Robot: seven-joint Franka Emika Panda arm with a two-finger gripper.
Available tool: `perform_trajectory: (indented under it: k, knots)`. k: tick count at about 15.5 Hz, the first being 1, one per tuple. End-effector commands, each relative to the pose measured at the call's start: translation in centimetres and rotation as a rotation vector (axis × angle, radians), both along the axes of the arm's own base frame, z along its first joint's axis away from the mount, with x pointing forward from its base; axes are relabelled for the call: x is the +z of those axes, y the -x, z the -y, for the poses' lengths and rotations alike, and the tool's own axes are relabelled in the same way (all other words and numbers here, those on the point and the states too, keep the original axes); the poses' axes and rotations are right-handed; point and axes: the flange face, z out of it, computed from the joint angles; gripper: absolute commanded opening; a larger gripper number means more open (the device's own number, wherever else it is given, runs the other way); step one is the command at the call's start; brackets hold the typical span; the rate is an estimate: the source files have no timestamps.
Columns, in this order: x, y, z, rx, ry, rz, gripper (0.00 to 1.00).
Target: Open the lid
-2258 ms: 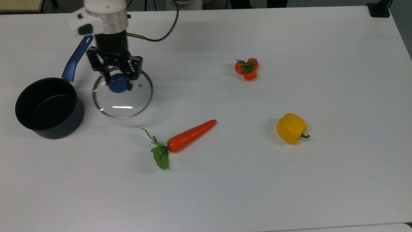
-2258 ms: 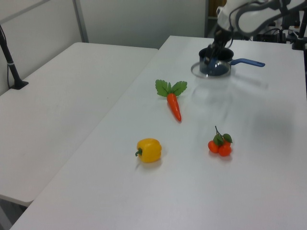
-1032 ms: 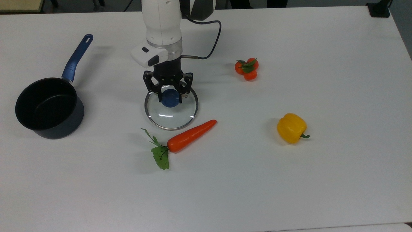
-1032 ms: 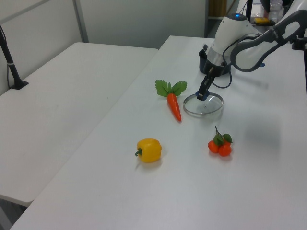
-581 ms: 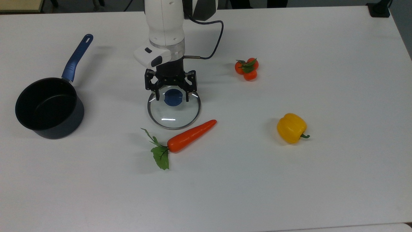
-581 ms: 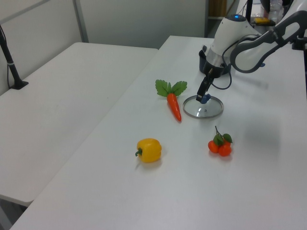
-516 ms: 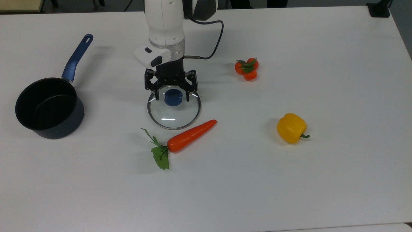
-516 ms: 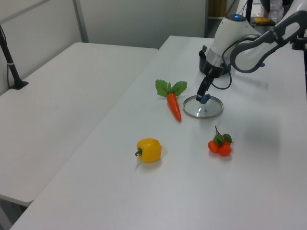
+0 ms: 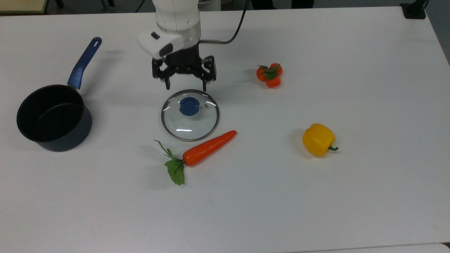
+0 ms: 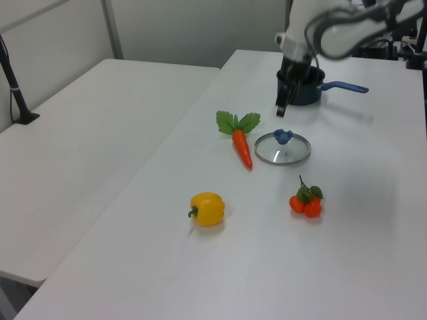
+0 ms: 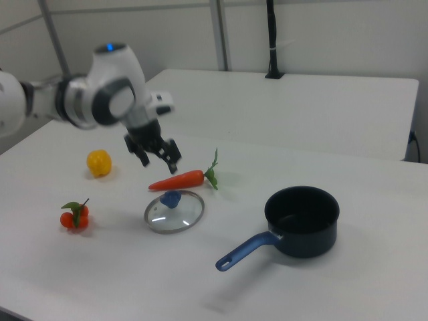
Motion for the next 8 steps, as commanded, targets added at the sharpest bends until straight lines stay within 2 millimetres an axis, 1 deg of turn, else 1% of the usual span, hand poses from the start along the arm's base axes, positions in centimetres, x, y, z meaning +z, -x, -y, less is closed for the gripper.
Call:
perform_trajectory:
  k: [1,3,5,8]
  knots:
    - [6.8,2.2,-0.9,-0.017,0.057,-0.082,1.00]
    - [10.1,4.2,-0.5,-0.022,0.076,-0.114,1.00]
    - [12.1,6.2,-0.7,-0.021,0.083,-0.154,1.00]
    - [13.7,7.8,0.5,-0.041,0.086,-0.184,1.00]
